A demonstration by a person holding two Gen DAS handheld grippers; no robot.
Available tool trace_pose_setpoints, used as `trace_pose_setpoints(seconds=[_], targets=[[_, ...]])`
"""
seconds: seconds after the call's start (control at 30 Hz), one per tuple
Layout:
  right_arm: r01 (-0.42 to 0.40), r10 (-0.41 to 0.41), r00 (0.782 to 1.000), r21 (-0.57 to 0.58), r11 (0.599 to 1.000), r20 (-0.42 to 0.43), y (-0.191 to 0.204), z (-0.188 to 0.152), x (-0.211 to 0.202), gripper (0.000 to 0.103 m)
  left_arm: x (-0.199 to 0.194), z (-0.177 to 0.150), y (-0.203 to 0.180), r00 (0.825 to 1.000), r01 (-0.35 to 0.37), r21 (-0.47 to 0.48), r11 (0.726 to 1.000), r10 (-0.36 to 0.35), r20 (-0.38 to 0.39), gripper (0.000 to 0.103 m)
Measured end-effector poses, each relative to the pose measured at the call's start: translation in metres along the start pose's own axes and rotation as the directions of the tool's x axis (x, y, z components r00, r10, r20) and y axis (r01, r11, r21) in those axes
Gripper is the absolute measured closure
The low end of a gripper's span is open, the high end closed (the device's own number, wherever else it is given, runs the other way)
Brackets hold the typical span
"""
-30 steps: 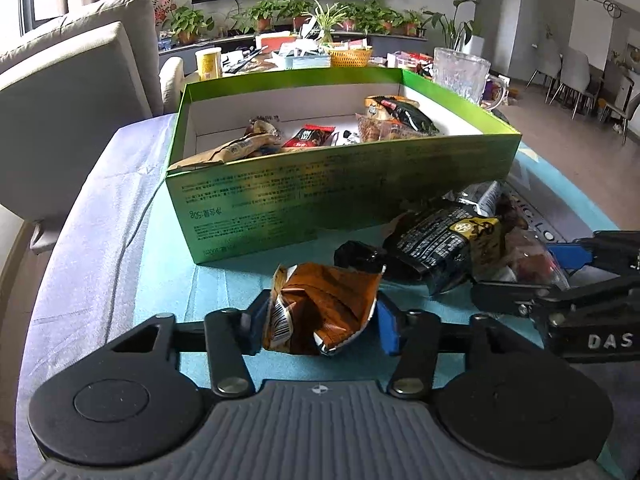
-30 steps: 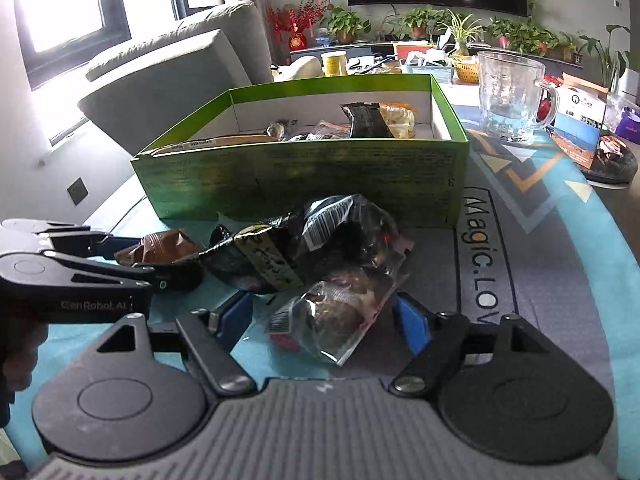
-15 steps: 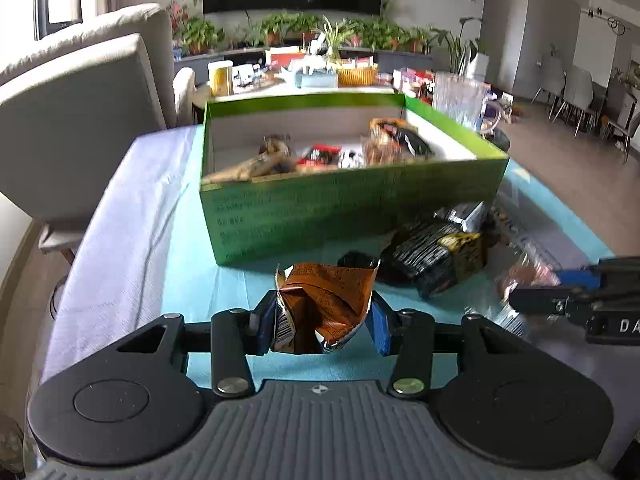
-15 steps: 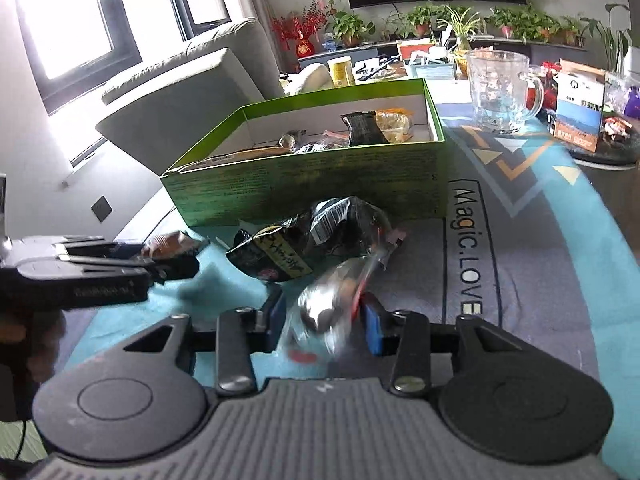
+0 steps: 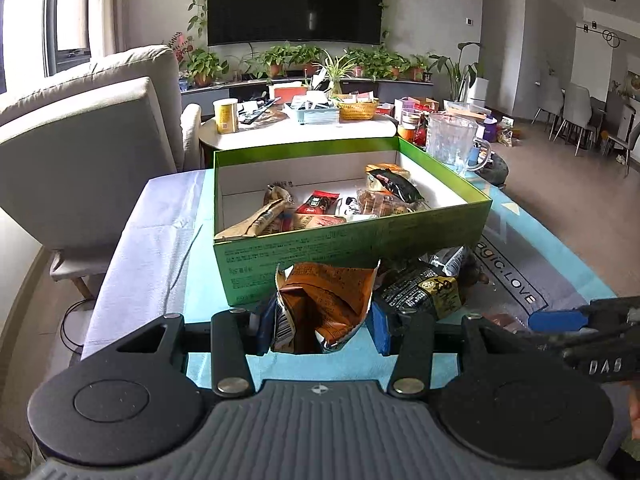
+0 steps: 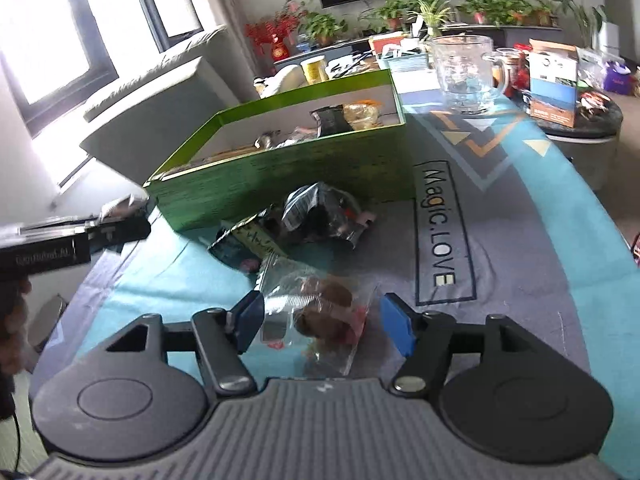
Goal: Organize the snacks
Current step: 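Carry the foil bag over the box with the left tool while the right tool lifts the clear bag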
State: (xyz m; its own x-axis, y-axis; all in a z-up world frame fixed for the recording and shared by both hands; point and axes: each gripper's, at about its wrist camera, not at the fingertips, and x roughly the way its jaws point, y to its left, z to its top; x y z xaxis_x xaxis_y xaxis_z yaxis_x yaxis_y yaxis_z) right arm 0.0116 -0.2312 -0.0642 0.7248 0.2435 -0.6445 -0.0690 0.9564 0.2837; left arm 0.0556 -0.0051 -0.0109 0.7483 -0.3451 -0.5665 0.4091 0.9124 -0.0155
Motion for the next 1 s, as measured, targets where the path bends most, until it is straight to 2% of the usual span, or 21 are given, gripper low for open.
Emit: trace_pose_setpoints(seconds=[0.1, 0.17, 0.3, 0.53, 0.67, 0.7, 0.93, 1.0], targets=[[0.0, 0.0, 1.0, -0.029, 1.0, -0.021, 0.004, -0.004, 0.004, 0.073, -0.001, 0.002, 0.0, 1.0, -0.003, -0.003, 1.0, 0.003, 0.004, 0.06], [-0.006, 0.005, 1.0, -0.041, 0.999, -0.028, 0.008, -0.005, 0.008, 0.067, -0.002, 0.002, -0.002, 1.0, -0.004, 0.0, 1.0, 0.004, 0.007, 0.06], [0.009, -0.009, 1.0, -0.052, 0.999, 0.0, 0.023, -0.006, 0.014, 0.066, 0.0, 0.004, -0.004, 1.0, -0.005, 0.001, 1.0, 0.005, 0.004, 0.06], [0.097, -0.094, 0.995, -0.214, 0.972, 0.026, 0.055, -0.012, 0.024, 0.065, 0.002, 0.003, 0.0, 1.0, -0.012, -0.012, 1.0, 0.012, -0.002, 0.06], [0.205, -0.187, 0.979, -0.338, 0.919, 0.087, 0.058, -0.023, 0.029, 0.066, 0.003, 0.005, 0.001, 1.0, -0.012, -0.02, 1.0, 0.012, 0.004, 0.06], [0.213, -0.189, 0.977, -0.351, 0.912, 0.103, 0.056, -0.024, 0.028, 0.066, 0.003, 0.006, 0.002, 1.0, -0.011, -0.021, 1.0, 0.011, 0.007, 0.06], [0.144, -0.133, 0.989, -0.246, 0.959, 0.059, 0.029, -0.013, 0.017, 0.066, -0.001, 0.015, -0.001, 0.999, -0.001, -0.01, 1.0, 0.001, 0.045, 0.06], [0.144, -0.137, 0.99, -0.244, 0.959, 0.043, 0.029, -0.013, 0.017, 0.066, -0.002, 0.017, -0.003, 0.999, 0.001, -0.004, 1.0, -0.001, 0.049, 0.06]])
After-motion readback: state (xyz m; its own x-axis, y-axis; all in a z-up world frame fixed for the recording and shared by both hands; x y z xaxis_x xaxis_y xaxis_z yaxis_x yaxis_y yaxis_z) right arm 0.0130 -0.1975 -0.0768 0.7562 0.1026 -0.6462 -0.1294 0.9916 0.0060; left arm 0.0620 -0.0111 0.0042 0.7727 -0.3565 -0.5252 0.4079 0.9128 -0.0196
